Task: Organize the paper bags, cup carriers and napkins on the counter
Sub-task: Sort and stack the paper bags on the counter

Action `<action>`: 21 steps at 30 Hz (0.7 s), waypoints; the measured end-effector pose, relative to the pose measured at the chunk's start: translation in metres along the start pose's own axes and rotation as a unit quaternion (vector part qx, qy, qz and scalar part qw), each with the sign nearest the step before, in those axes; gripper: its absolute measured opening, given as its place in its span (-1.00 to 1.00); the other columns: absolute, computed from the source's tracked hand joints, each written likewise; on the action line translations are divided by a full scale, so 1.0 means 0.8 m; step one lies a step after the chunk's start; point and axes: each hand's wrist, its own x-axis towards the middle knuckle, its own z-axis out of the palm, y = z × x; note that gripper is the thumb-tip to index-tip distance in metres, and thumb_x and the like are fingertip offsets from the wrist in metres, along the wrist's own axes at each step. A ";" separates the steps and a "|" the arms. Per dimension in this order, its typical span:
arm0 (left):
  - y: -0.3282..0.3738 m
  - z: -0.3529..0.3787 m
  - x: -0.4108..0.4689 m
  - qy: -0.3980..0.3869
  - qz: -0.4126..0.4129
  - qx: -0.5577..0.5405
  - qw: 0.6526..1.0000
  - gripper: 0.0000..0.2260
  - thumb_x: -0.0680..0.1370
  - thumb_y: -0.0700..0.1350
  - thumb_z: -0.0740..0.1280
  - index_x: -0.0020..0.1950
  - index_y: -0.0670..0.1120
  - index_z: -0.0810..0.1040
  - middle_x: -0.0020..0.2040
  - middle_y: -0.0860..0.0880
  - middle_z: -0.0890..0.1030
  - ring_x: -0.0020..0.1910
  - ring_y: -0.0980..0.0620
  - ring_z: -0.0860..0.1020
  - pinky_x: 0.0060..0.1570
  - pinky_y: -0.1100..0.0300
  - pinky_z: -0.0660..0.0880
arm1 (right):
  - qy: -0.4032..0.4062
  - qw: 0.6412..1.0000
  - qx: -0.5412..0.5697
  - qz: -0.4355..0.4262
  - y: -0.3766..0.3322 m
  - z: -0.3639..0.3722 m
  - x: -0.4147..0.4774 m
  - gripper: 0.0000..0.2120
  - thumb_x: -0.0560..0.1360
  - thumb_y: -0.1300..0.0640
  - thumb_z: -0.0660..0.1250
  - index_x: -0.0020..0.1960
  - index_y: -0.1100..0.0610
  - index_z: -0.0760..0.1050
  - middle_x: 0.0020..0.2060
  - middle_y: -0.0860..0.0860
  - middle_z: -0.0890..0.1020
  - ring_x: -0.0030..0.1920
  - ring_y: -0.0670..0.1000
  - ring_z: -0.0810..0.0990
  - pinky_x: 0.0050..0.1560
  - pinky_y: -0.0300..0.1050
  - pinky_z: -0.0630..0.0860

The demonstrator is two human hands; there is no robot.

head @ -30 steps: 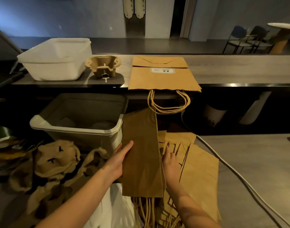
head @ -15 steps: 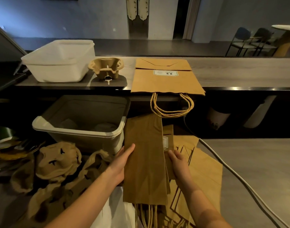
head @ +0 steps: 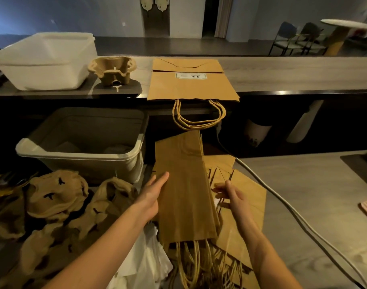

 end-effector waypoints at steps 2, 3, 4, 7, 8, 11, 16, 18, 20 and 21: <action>0.000 -0.005 0.000 -0.010 -0.002 0.004 1.000 -0.42 0.50 -0.01 0.36 0.47 -0.02 0.23 0.28 -0.15 0.49 0.14 -0.13 0.49 0.19 -0.09 0.41 | 0.117 0.985 -0.123 -0.009 0.027 -0.032 0.011 -0.68 0.54 -0.03 0.25 0.22 0.11 0.49 0.15 0.09 0.55 0.10 0.01 0.50 0.03 -0.11 0.49; -0.001 -0.008 -0.001 -0.016 -0.001 0.006 1.000 -0.44 0.51 -0.01 0.36 0.46 -0.02 0.25 0.27 -0.15 0.50 0.14 -0.13 0.49 0.15 -0.08 0.42 | 0.161 0.966 -0.201 0.016 0.044 -0.048 0.016 -0.59 0.51 -0.05 0.32 0.29 0.11 0.44 0.24 0.15 0.47 0.21 0.09 0.44 0.15 0.00 0.45; -0.001 -0.010 0.000 -0.018 0.001 0.009 1.000 -0.44 0.51 -0.02 0.35 0.47 -0.03 0.24 0.26 -0.15 0.50 0.15 -0.13 0.49 0.15 -0.08 0.43 | 0.186 0.946 -0.258 0.057 0.060 -0.061 0.018 -0.47 0.47 -0.08 0.36 0.35 0.11 0.37 0.31 0.19 0.39 0.30 0.18 0.35 0.26 0.10 0.35; -0.004 -0.018 0.002 -0.015 -0.003 0.015 1.000 -0.36 0.49 -0.02 0.36 0.50 -0.02 0.15 0.30 -0.16 0.47 0.21 -0.15 0.47 0.16 -0.10 0.43 | 0.186 0.927 -0.288 0.155 0.089 -0.079 0.022 -0.18 0.39 -0.16 0.43 0.48 0.15 0.17 0.41 0.24 0.27 0.40 0.27 0.20 0.37 0.18 0.20; -0.004 -0.019 0.001 -0.015 -0.003 0.019 1.000 -0.34 0.49 -0.01 0.37 0.51 -0.01 0.14 0.30 -0.15 0.46 0.22 -0.15 0.47 0.13 -0.08 0.44 | 0.180 0.932 -0.274 0.157 0.093 -0.080 0.025 -0.15 0.37 -0.14 0.45 0.48 0.17 0.14 0.40 0.24 0.29 0.40 0.27 0.22 0.38 0.18 0.21; -0.003 -0.021 0.001 -0.013 -0.001 0.022 1.000 -0.35 0.50 0.00 0.36 0.51 -0.02 0.15 0.31 -0.15 0.46 0.22 -0.15 0.47 0.08 -0.06 0.44 | 0.165 0.950 -0.228 0.134 0.094 -0.074 0.036 -0.12 0.34 -0.06 0.51 0.49 0.16 0.12 0.38 0.24 0.32 0.39 0.28 0.23 0.38 0.20 0.22; -0.001 -0.023 0.001 -0.005 0.007 0.024 1.000 -0.41 0.50 0.00 0.35 0.48 -0.03 0.22 0.26 -0.13 0.50 0.16 -0.12 0.50 0.08 -0.05 0.44 | 0.150 0.957 -0.201 0.146 0.089 -0.068 0.044 -0.10 0.35 -0.01 0.52 0.51 0.14 0.09 0.40 0.24 0.25 0.40 0.28 0.18 0.37 0.22 0.22; -0.001 -0.025 0.000 -0.003 0.007 0.027 1.000 -0.50 0.50 -0.01 0.35 0.41 -0.06 0.31 0.17 -0.12 0.54 0.10 -0.11 0.53 0.07 -0.04 0.45 | 0.156 0.960 -0.181 0.147 0.094 -0.070 0.046 -0.13 0.35 0.00 0.52 0.50 0.14 0.14 0.38 0.24 0.26 0.38 0.27 0.21 0.35 0.22 0.26; -0.002 -0.028 0.000 0.000 0.003 0.027 1.000 -0.53 0.50 -0.02 0.36 0.36 -0.08 0.36 0.15 -0.13 0.56 0.08 -0.11 0.53 0.08 -0.03 0.45 | 0.163 0.966 -0.153 0.129 0.098 -0.070 0.045 -0.23 0.33 0.01 0.53 0.43 0.14 0.27 0.30 0.23 0.35 0.30 0.26 0.34 0.28 0.25 0.37; -0.002 -0.029 0.000 0.001 0.003 0.026 1.000 -0.53 0.49 -0.03 0.37 0.36 -0.09 0.37 0.14 -0.13 0.56 0.08 -0.11 0.53 0.08 -0.02 0.45 | 0.165 0.969 -0.139 0.118 0.100 -0.070 0.044 -0.28 0.33 0.02 0.53 0.39 0.16 0.33 0.23 0.23 0.42 0.23 0.25 0.42 0.21 0.26 0.44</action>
